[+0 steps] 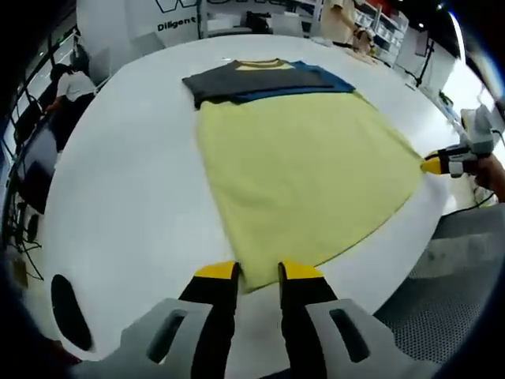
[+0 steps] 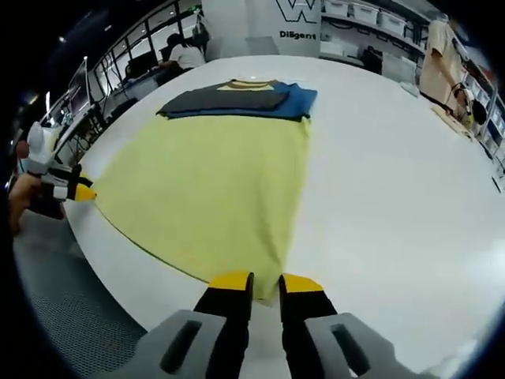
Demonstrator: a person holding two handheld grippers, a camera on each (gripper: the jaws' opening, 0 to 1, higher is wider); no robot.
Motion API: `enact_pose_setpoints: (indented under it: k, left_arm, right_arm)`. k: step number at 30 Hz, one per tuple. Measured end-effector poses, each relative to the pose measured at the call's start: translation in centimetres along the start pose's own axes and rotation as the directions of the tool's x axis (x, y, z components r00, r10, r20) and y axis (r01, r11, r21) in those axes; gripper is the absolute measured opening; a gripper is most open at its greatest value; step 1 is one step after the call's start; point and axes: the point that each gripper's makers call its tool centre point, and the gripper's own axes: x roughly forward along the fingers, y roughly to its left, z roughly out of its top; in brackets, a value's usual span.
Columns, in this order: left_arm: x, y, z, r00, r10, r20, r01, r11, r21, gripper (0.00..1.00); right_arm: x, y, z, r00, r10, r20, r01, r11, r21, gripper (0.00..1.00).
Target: Fold the garment on the visible template until the final outline fits inside the template.
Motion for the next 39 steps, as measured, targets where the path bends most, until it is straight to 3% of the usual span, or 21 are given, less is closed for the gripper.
enact_pose_setpoints:
  k: [8, 9, 13, 18, 22, 24, 26, 30, 33, 39]
  left_arm:
    - [0.0, -0.2, 0.0, 1.0, -0.016, -0.008, 0.015, 1.0, -0.015, 0.06]
    - [0.1, -0.7, -0.1, 0.999, -0.043, -0.01, 0.043, 0.999, -0.023, 0.03]
    - [0.0, -0.7, -0.1, 0.999, -0.03, -0.016, 0.03, 0.999, 0.017, 0.02]
    - [-0.2, -0.8, -0.3, 0.999, -0.039, -0.022, 0.039, 0.999, 0.014, 0.02]
    - [-0.7, -1.1, -0.1, 0.998, -0.056, -0.015, 0.057, 0.998, 0.021, 0.02]
    - [-0.8, -1.1, -0.3, 0.998, -0.053, -0.028, 0.054, 0.998, 0.036, 0.02]
    - [-0.8, -1.1, -0.7, 0.998, -0.052, -0.045, 0.055, 0.997, 0.055, 0.02]
    - [-1.1, -1.4, -1.2, 0.996, -0.069, -0.065, 0.073, 0.996, 0.059, 0.02]
    - [-1.3, -1.6, -1.9, 0.992, -0.093, -0.088, 0.099, 0.993, 0.058, 0.02]
    - [-1.5, -1.7, -2.8, 0.988, -0.102, -0.118, 0.111, 0.991, 0.07, 0.02]
  right_arm:
    - [-0.1, 0.1, -0.2, 1.0, -0.001, -0.015, 0.001, 0.999, 0.047, 0.0]
    - [-0.1, 0.2, 0.0, 1.0, 0.006, -0.011, -0.006, 0.999, 0.033, 0.0]
    - [-0.1, 0.2, -0.1, 0.999, -0.021, -0.026, 0.018, 0.997, -0.078, 0.0]
    - [-0.3, 0.3, -0.1, 0.999, -0.023, -0.044, 0.019, 0.996, -0.088, 0.0]
    - [-0.8, 0.6, -0.3, 0.996, -0.03, -0.08, 0.015, 0.984, -0.177, 0.0]
    - [-1.0, 1.1, -0.4, 0.995, -0.003, -0.097, -0.013, 0.987, -0.161, 0.0]
    - [-1.4, 2.0, -0.4, 0.993, 0.052, -0.106, -0.061, 0.995, -0.083, 0.0]
    - [-1.8, 1.4, -1.0, 0.991, 0.031, -0.132, -0.046, 0.993, -0.112, 0.0]
    - [-2.1, 1.2, -1.7, 0.988, 0.045, -0.149, -0.054, 0.997, -0.057, 0.0]
    - [-2.6, 2.0, -2.8, 0.982, 0.067, -0.175, -0.076, 0.996, -0.046, 0.0]
